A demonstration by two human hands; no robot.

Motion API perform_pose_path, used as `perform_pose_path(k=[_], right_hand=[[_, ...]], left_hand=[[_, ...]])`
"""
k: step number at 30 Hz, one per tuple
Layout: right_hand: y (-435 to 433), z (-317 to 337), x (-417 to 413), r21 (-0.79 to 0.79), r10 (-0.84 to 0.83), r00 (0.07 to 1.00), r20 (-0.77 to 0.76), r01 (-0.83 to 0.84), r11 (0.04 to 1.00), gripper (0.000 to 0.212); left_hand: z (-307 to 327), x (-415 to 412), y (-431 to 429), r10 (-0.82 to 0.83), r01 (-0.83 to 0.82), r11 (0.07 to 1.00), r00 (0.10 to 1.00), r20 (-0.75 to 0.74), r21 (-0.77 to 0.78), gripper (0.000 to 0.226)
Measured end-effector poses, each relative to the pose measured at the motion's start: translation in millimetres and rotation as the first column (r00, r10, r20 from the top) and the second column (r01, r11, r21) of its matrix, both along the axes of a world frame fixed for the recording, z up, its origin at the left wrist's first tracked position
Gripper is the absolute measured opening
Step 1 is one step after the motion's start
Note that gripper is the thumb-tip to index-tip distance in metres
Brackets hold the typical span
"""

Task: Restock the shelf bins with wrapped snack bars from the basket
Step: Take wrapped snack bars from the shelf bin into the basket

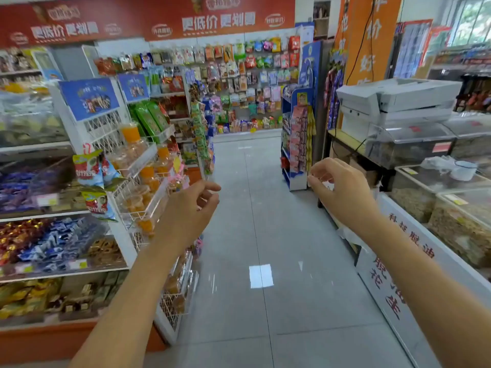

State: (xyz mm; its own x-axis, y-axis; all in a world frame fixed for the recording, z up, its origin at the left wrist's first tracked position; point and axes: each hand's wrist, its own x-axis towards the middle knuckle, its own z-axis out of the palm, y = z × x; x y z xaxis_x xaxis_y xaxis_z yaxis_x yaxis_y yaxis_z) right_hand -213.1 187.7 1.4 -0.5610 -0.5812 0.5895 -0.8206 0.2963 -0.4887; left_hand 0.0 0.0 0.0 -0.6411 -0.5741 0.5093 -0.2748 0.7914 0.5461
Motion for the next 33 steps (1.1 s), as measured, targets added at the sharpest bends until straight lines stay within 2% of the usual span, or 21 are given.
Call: perform_pose_path(k=[4,7,13,16,23,27,33], right_hand=[[-30.0,-25.6,-46.6,0.142,-0.054,0.994,0.096,0.04,0.989,0.021],[-56.9,-43.2,-90.8,0.195,-0.076,0.986,0.147,0.046,0.98,0.022],[-118.2,-56.5,-162.4,0.161,-0.049,0.978,0.202,0.016,0.987,0.024],[-154.8,-59.9,-200.5,0.174,-0.02,0.972,0.233,-0.022,0.984,0.024],[-247.9,-70.2,-264.8,0.238,0.079,0.948,0.307,-0.157,0.959,0.022],[-305.8,-88.3,-299.3,0.253,0.087,0.931,0.356,-0.186,0.949,0.02],[-415.1,-122.6,-346.2,0.297,0.047,0.913,0.405,-0.18,0.938,0.02]], left_hand=[[-21.8,-44.0,-18.0,0.004,-0.001,1.0,0.987,0.159,-0.021,0.017],[-30.0,-83.0,-40.9,0.021,-0.017,1.0,0.98,0.198,-0.023,0.018],[-36.6,-156.2,-91.0,0.104,-0.112,0.993,0.98,0.169,0.037,0.018],[-45.3,-187.5,-121.2,0.164,-0.181,0.976,0.977,0.133,0.122,0.018],[-74.9,-242.3,-201.8,0.25,-0.231,0.922,0.968,-0.02,0.309,0.02],[-102.1,-275.4,-264.6,0.29,-0.273,0.911,0.957,-0.011,0.308,0.019],[-138.4,-318.6,-381.4,0.285,-0.287,0.878,0.956,0.064,0.384,0.015]])
